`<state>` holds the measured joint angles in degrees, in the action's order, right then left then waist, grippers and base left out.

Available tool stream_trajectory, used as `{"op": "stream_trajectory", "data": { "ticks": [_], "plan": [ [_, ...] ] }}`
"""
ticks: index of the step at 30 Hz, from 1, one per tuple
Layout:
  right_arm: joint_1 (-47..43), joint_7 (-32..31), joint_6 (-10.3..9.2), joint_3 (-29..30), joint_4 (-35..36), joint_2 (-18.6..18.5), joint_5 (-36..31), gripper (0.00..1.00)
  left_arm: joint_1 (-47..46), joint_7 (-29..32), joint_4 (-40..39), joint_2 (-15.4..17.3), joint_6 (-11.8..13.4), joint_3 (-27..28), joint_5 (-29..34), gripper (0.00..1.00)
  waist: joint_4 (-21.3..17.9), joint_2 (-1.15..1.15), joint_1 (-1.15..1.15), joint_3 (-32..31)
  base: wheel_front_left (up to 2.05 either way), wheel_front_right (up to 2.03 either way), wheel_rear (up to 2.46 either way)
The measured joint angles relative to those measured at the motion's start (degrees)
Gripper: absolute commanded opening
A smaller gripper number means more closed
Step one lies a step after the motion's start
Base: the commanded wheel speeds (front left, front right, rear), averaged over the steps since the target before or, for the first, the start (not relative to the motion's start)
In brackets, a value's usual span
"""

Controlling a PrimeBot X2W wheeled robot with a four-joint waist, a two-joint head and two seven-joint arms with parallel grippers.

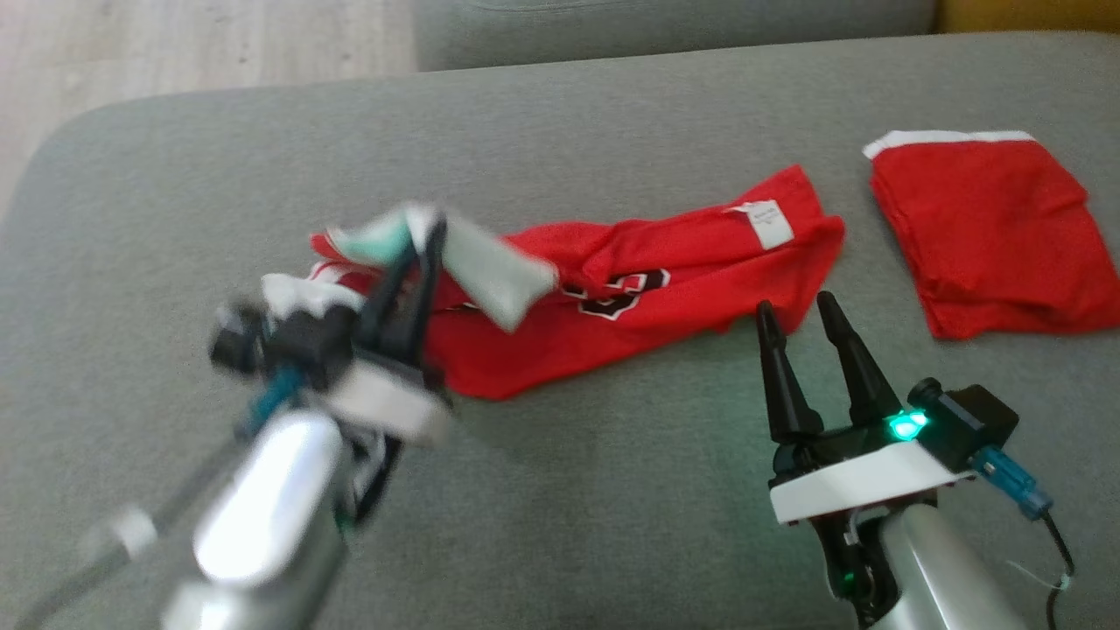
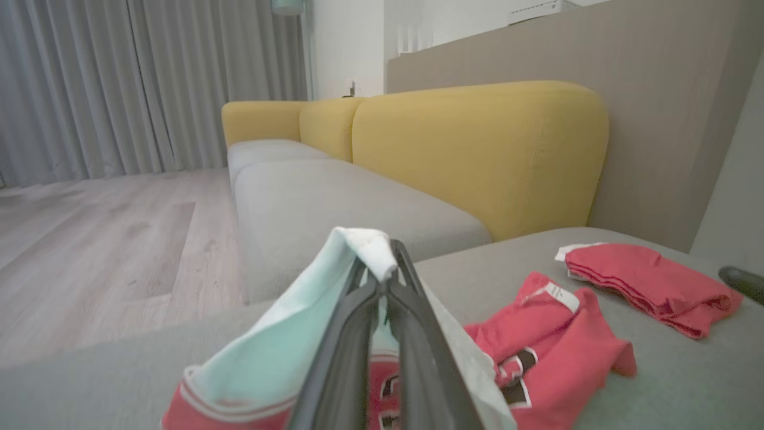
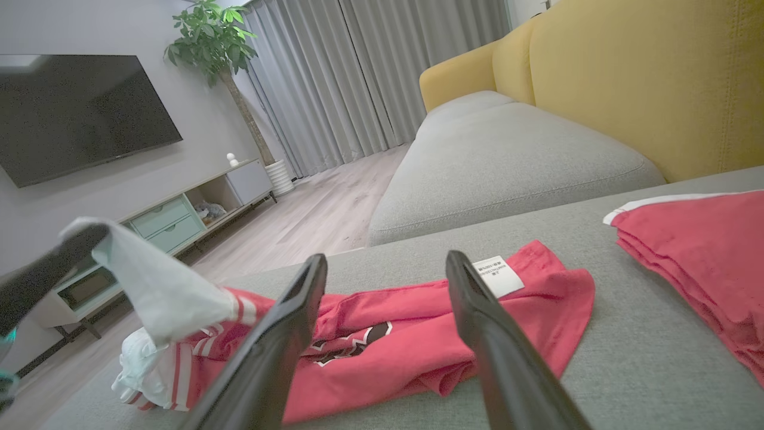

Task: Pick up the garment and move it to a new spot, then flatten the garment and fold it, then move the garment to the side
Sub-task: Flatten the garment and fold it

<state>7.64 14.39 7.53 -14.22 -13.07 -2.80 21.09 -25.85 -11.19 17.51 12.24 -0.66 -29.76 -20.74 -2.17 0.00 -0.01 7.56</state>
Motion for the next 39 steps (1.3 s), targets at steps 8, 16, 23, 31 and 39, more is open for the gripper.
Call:
{"op": "stream_trajectory", "data": {
  "ticks": [8, 16, 23, 31, 39],
  "plan": [
    [1.23, 0.00, 0.00, -2.09, 1.29, -0.01, 1.94, 1.00, -16.00, 7.62, 3.59, 2.18, -1.80, 5.63, -4.11, 0.00, -4.30, 0.00, 0.00, 2.34, 0.00, 0.00, 0.00],
    [4.76, 0.00, 0.00, -3.85, 3.37, -0.01, 3.23, 1.00, -31.42, 10.69, 20.08, 7.79, -1.86, 10.02, -4.11, 0.00, -10.02, 0.00, 0.02, 7.77, 0.00, 0.00, 0.00],
    [4.78, 0.01, 0.00, -3.38, 4.01, -0.01, 3.61, 1.00, -41.31, 7.33, 32.01, 9.06, -0.41, 11.52, -2.69, 1.00, -12.88, 0.00, 0.03, 12.50, 0.00, 0.00, 0.00],
    [4.84, 0.01, 0.00, -1.76, 3.52, 0.00, 2.25, 1.00, -41.38, -1.81, 37.47, 8.35, -2.66, 10.67, -1.71, 1.00, -9.15, 0.00, 0.01, 11.60, 0.00, 0.00, 0.00],
    [4.39, 0.08, 0.00, 0.01, 1.41, -0.02, 0.41, 1.00, -29.23, -3.36, 29.94, 7.15, -4.05, 7.02, 1.67, 1.00, -3.12, 0.00, 0.00, 6.05, 0.00, 0.00, 0.00]
  ]
}}
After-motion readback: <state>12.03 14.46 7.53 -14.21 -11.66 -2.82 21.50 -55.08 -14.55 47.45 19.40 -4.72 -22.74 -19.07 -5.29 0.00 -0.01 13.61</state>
